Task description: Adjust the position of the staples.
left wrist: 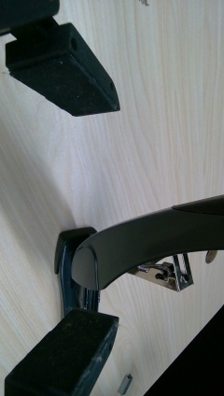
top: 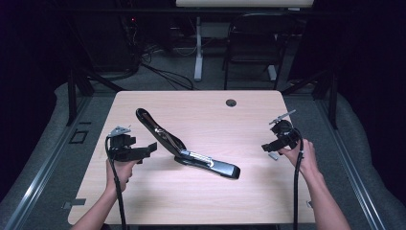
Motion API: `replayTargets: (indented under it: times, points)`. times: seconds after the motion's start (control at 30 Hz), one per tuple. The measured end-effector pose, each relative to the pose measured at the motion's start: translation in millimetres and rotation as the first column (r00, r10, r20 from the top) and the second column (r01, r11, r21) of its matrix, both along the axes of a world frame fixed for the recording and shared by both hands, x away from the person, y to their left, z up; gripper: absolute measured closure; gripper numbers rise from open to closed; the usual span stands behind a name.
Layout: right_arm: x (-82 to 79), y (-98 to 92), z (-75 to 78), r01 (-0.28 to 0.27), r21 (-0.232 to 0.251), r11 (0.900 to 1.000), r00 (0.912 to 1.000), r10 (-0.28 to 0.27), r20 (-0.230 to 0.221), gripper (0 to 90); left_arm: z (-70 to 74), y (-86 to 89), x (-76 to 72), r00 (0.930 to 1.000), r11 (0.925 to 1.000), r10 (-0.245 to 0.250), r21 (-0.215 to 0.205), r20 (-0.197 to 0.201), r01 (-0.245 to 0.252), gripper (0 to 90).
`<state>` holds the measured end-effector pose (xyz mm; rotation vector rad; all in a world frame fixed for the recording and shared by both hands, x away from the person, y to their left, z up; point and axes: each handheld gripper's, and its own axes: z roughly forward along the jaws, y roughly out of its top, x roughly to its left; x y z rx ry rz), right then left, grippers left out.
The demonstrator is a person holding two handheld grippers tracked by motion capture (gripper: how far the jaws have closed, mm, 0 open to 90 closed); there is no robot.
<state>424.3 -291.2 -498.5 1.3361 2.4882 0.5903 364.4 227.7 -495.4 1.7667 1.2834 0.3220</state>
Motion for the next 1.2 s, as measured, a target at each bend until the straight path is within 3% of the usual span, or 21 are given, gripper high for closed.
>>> replayTargets:
  times: [0.13,0.37,0.4,0.43,0.47,0.5,0.63,0.7,0.9,0.97,1.0,1.2]
  points:
    - [9.6,0.7,-4.5,-0.017,0.001,1.000,0.9995,0.017,-0.028,25.1,-1.3,-0.2,0.7,1.0000,1.0000,-0.001,0.002,-0.010,0.001,1.2]
    - [13.0,0.8,-13.0,-0.026,-0.035,0.999,0.9962,0.023,-0.084,45.4,-1.0,0.1,-1.2,0.9998,0.9999,-0.010,0.008,-0.018,0.011,1.0]
    - [12.2,1.5,-15.3,-0.011,-0.019,1.000,0.9969,0.010,-0.077,47.5,-1.5,0.1,-1.0,0.9999,1.0000,-0.006,0.006,-0.014,0.006,1.0]
    - [13.5,-0.1,-15.2,-0.030,-0.048,0.998,0.9944,0.025,-0.103,50.3,-1.5,0.5,-0.7,0.9999,1.0000,-0.007,0.006,-0.014,0.007,1.0]
    - [12.9,0.7,-18.4,-0.012,-0.031,0.999,0.9949,0.009,-0.101,52.3,-1.9,1.0,-0.3,0.9999,1.0000,-0.007,0.003,-0.015,0.007,1.0]
    - [14.1,-0.4,-19.5,-0.033,-0.052,0.998,0.9913,0.026,-0.129,53.7,-2.0,1.4,-0.1,0.9998,1.0000,-0.007,0.003,-0.017,0.007,1.0]
    - [14.6,-1.1,-26.6,-0.035,-0.085,0.996,0.9876,0.021,-0.156,59.5,-2.9,1.7,0.6,0.9997,1.0000,-0.008,0.003,-0.023,0.008,0.9]
    - [14.5,-0.8,-30.0,-0.023,-0.068,0.997,0.9869,0.011,-0.161,61.3,-3.2,1.1,0.6,0.9997,0.9999,-0.012,0.005,-0.023,0.012,0.9]
    - [15.7,-0.2,-37.1,-0.013,-0.086,0.996,0.9835,-0.003,-0.181,63.4,-4.1,1.6,1.6,0.9994,0.9998,-0.020,0.003,-0.029,0.020,0.6]
    - [17.4,-1.4,-37.0,-0.034,-0.117,0.993,0.9793,0.009,-0.202,65.5,-4.2,1.7,1.7,0.9994,0.9998,-0.021,0.004,-0.029,0.021,0.6]
    - [16.3,-0.9,-40.1,-0.009,-0.094,0.996,0.9827,-0.009,-0.185,66.1,-4.1,1.8,1.6,0.9994,0.9998,-0.021,0.004,-0.029,0.021,0.6]
    - [17.2,-3.3,-44.8,-0.016,-0.099,0.995,0.9772,-0.005,-0.212,77.6,-4.0,1.1,1.5,0.9993,0.9998,-0.022,0.005,-0.031,0.022,0.6]
